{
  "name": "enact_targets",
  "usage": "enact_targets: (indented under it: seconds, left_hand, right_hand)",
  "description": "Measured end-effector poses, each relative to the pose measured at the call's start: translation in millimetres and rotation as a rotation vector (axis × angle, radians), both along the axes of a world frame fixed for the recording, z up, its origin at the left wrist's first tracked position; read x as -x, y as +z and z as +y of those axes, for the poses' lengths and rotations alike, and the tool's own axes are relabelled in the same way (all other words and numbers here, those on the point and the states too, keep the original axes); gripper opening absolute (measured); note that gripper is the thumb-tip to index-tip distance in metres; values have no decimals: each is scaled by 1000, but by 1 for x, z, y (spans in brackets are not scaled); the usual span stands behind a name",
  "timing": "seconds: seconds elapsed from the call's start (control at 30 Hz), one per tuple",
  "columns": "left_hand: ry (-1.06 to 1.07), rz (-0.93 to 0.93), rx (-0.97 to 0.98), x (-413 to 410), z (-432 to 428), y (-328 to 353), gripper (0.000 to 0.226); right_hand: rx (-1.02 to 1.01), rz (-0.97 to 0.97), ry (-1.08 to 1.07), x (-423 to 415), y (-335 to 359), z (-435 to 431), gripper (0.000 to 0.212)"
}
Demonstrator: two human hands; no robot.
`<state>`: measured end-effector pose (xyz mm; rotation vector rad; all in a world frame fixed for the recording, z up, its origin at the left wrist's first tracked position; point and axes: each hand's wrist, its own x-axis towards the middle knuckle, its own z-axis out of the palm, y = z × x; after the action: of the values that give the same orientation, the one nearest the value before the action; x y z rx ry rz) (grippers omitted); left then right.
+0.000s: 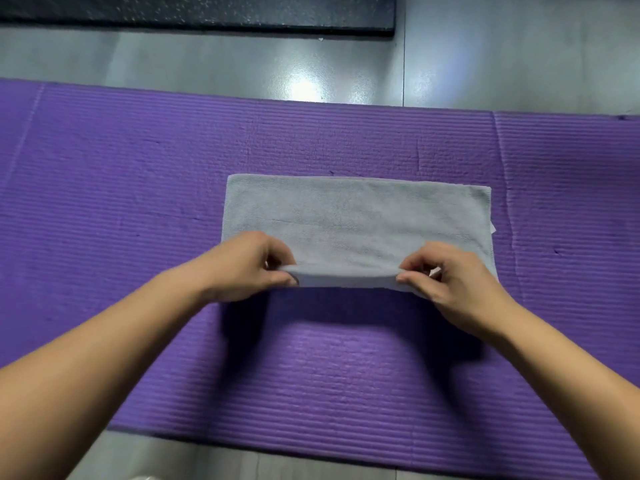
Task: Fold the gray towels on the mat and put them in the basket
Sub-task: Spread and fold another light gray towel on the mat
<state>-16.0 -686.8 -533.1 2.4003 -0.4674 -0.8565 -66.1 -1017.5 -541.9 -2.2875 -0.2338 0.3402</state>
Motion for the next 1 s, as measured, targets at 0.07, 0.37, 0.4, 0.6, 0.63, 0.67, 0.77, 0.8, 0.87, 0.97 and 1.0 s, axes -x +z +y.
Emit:
enact_targets:
  seconds: [0.07,0.37,0.4,0.6,0.63,0.67,0.77,0.8,0.87,0.97,1.0]
  left_hand:
    - [-4,-8,-74,-25,0,13,17]
    - [172,-289,-337,-107,-32,0,23]
    - [216,-282,-342,-109,-32,-6,24]
    - [329,-276,-333,-119,-31,-20,29]
    - [327,-270,-329,-121,-30,-21,31]
    - [324,-265,-328,-123,-29,-21,31]
    - [316,-250,-338,-125,-31,-21,24]
    - [318,-246,-340,-125,-32,-21,22]
    - [331,-240,-343,-124,-33,-20,21]
    - [335,-250,-368,-122,-34,-21,23]
    - [337,-249,-375,-121,-35,-21,23]
  right_hand:
    - [26,31,12,-22,10,-1,23]
    - [356,-5,182,-141,35,-1,6]
    - [388,4,175,-149,30,1,6]
    - [429,58,41,-162,-5,11,6]
    - [420,56,13,-161,-9,12,6]
    - [409,49,-13,-160,-13,13,6]
    - [377,37,-70,-156,-19,14,5]
    - [373,32,-94,-154,-21,15,6]
    - [405,-13,-161,-149,-23,18,10]
    - [478,-261,-213,-125,-24,31,21]
    - [446,-348,-194,-113,-24,37,25]
